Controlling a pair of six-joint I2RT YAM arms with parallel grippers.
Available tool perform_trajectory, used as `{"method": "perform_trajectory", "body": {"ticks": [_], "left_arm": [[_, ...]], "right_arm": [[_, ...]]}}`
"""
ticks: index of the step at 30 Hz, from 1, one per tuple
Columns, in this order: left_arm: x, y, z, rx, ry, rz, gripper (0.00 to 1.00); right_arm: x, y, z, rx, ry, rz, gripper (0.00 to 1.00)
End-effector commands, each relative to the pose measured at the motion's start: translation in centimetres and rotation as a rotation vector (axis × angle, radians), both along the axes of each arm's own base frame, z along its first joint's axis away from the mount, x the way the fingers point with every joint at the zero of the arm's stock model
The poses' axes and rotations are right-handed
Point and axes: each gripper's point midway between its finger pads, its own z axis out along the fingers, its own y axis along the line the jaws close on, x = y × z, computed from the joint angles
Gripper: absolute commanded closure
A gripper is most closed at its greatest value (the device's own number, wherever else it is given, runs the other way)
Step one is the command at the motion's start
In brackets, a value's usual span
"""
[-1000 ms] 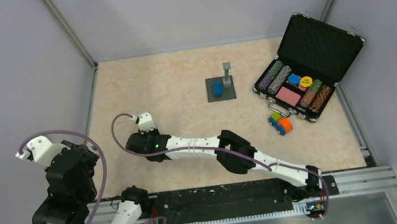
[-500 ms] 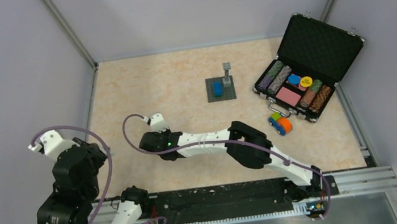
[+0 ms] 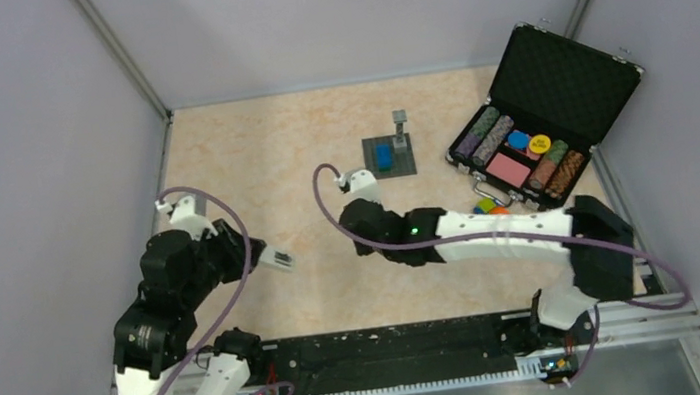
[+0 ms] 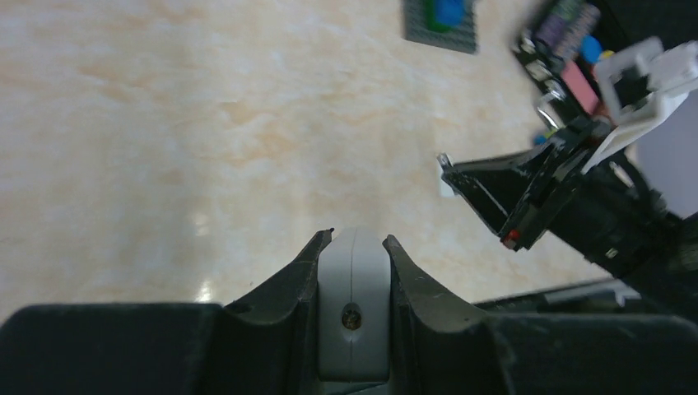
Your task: Load the batteries into the remote control
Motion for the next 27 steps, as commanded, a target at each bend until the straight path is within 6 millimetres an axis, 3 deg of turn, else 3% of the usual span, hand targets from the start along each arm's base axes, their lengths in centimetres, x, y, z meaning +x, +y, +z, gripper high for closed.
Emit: {"method": "perform_trajectory", "body": {"ticks": [1, 10, 15, 19, 27], "left_arm": [[0.8, -7.6, 4.9, -0.175, -0.203, -0.43, 1.0], [1.1, -13.0, 7.6, -0.34, -0.272, -0.788, 1.0], [1.7, -14.7, 8.5, -0.441, -0.221, -0.896, 1.0], [2.8, -16.0, 7.6, -0.548, -0.07, -0.942, 1.0], [4.8, -17.3, 4.0, -0.719, 0.261, -0.917, 1.0]], "right_arm": [[-0.1, -1.8, 8.2, 0.219, -0.07, 0.012, 0.97], [-3.3, -6.4, 21.5, 0.533, -0.3, 0.168, 0.95], [-5.7, -6.8, 26.1, 0.631, -0.38, 0.321, 0.95], [-7.1, -5.9, 26.8, 0.657, -0.394, 0.435, 0.95], [-7.6, -4.1, 25.5, 0.646, -0.374, 0.508, 0.94]]}}
